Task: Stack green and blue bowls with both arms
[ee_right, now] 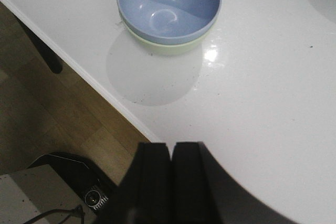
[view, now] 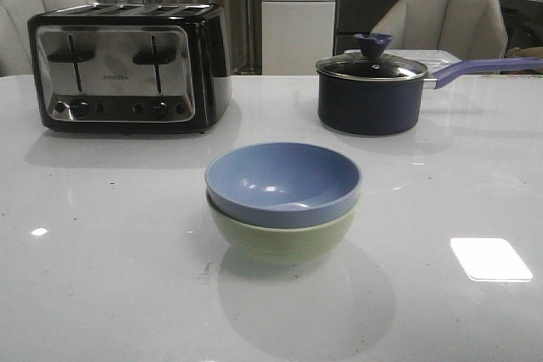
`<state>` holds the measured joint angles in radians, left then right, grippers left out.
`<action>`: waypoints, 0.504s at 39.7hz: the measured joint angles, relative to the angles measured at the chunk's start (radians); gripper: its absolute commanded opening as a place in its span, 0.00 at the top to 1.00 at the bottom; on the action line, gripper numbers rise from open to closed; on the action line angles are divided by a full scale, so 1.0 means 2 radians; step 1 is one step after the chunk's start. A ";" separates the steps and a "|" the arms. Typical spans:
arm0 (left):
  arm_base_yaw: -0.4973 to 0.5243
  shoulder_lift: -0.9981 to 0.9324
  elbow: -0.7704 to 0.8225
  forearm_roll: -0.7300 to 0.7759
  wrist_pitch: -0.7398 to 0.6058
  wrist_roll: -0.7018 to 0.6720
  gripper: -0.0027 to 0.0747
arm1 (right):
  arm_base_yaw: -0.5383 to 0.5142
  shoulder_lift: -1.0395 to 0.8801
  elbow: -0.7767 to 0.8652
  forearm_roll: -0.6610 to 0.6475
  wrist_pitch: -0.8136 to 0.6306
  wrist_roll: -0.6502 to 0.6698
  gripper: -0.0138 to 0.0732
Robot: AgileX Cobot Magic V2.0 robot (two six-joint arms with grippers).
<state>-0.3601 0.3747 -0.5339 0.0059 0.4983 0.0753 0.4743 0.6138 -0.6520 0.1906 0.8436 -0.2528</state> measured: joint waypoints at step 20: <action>0.184 -0.190 0.269 -0.058 -0.204 -0.001 0.84 | 0.000 0.000 0.000 0.000 0.000 0.000 0.81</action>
<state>0.0083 -0.0044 0.0051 -0.1108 0.0909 0.0727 0.4743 0.6138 -0.6520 0.1906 0.8435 -0.2528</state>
